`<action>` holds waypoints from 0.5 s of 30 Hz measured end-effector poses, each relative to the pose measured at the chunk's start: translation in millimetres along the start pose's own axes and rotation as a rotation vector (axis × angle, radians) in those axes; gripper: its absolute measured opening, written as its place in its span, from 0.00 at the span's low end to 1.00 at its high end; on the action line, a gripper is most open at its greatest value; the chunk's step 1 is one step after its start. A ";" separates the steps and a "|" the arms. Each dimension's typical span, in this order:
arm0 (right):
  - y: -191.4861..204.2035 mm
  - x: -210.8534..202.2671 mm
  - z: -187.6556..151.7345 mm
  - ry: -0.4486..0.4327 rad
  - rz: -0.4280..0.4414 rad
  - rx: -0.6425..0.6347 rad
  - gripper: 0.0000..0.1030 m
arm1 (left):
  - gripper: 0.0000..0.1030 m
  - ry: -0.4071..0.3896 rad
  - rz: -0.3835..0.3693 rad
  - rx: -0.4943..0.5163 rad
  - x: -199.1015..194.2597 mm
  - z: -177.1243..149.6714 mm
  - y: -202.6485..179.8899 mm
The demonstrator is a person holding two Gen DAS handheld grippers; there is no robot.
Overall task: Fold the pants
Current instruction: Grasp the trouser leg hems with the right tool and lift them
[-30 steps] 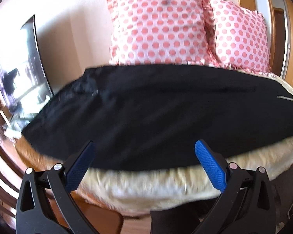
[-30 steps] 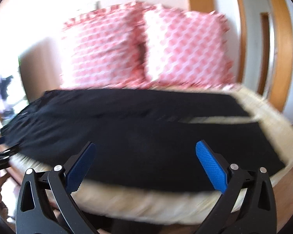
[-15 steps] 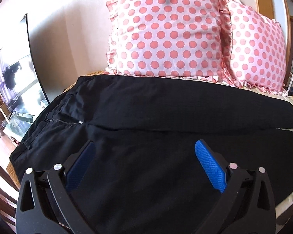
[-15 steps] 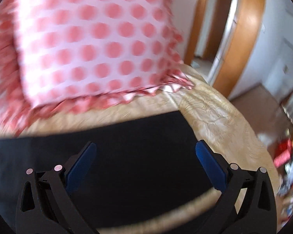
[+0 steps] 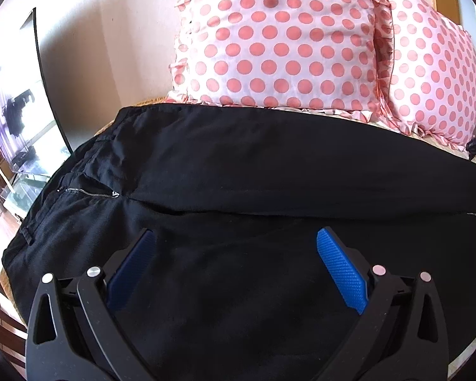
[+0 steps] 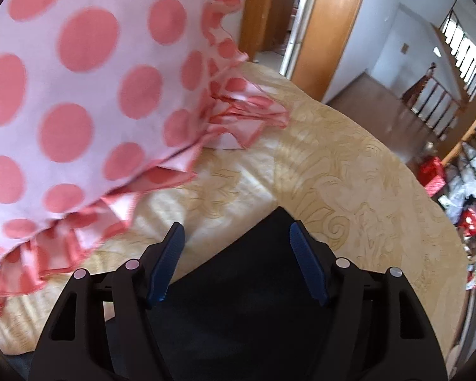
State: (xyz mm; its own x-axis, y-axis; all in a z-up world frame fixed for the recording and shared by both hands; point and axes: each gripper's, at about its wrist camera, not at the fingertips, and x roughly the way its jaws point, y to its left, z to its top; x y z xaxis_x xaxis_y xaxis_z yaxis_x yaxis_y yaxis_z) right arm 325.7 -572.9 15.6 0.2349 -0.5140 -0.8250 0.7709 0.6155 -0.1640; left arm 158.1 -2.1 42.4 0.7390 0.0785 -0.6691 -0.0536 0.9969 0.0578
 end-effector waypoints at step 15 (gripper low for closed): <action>-65.5 -9.7 -23.0 -0.076 0.255 0.155 0.03 | 0.98 -0.012 -0.018 -0.024 -14.7 -7.2 10.7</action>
State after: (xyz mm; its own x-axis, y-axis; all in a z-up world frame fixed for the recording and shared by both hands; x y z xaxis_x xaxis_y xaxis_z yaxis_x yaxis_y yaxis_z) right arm 259.3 -594.5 21.9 0.4710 -0.4015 -0.7854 0.7616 0.6344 0.1324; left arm 141.8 7.5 47.5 0.7483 0.0601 -0.6606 -0.0556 0.9981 0.0279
